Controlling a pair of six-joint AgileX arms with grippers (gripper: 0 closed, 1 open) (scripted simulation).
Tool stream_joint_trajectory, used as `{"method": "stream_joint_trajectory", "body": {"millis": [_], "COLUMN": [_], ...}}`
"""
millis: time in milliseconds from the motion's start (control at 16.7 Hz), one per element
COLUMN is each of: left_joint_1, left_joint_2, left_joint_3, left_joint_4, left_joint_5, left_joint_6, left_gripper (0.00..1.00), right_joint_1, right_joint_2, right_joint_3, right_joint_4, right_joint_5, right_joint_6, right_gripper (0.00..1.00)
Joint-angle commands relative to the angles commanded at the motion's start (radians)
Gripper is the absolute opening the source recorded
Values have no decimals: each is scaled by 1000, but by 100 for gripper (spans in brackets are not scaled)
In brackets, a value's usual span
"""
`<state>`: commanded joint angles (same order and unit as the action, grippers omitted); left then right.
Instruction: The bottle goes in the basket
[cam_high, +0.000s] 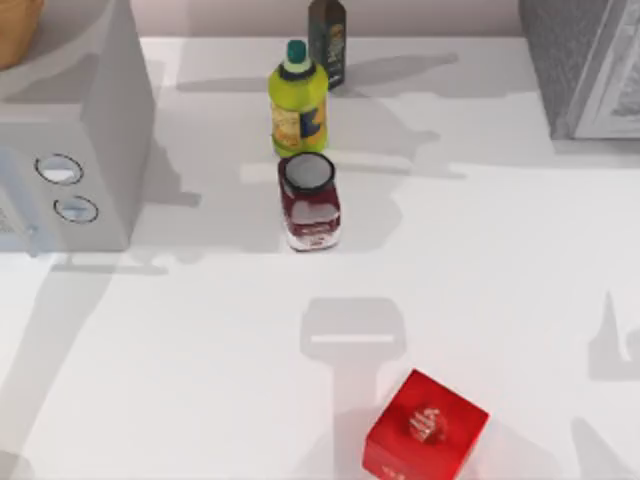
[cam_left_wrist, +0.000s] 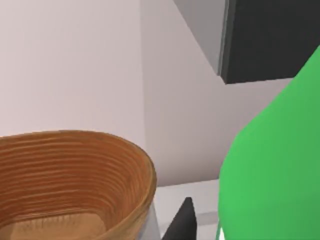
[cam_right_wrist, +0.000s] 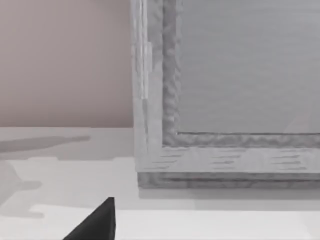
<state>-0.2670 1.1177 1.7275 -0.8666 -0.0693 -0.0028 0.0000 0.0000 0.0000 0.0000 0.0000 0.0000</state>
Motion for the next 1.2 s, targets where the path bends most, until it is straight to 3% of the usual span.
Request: {"method": "stream_joint_trajectory", "body": {"millis": [300, 540, 1200], "left_joint_1": [260, 383, 403], "left_joint_2": [366, 550, 604], "left_joint_3": [227, 339, 338], "left_joint_4": [148, 219, 264], "left_joint_5": [111, 164, 172], "left_joint_6": [21, 30, 33], "left_gripper": [0, 0, 0], "right_joint_1": [0, 0, 0], "right_joint_2": [0, 0, 0], "right_joint_3": [0, 0, 0], "right_joint_4": [0, 0, 0], "right_joint_5": [0, 0, 0], "right_joint_6": [0, 0, 0], "right_gripper": [100, 100, 100]}}
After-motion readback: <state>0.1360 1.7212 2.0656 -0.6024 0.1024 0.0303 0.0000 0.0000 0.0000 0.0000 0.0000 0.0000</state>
